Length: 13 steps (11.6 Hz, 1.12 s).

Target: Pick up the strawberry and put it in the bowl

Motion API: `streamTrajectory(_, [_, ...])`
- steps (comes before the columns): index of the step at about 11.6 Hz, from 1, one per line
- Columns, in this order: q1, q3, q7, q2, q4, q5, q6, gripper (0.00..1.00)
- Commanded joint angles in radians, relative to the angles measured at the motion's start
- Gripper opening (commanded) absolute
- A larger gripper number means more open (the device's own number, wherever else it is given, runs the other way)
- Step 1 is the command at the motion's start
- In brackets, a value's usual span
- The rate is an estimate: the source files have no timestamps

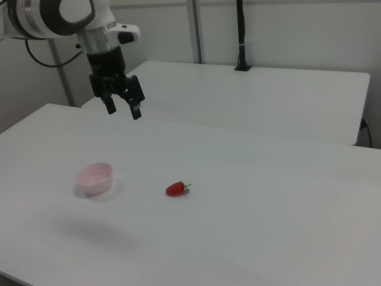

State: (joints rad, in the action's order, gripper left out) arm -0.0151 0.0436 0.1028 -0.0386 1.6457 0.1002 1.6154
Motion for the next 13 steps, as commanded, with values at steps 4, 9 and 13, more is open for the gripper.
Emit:
streamTrajectory(4, [0.026, 0.007, -0.021, 0.025, -0.006, -0.02, 0.018, 1.0])
streamTrajectory(9, [0.066, 0.007, -0.02, 0.064, -0.007, -0.033, 0.024, 1.0])
streamTrajectory(13, [0.118, 0.007, -0.006, 0.158, 0.0, -0.033, 0.092, 1.0])
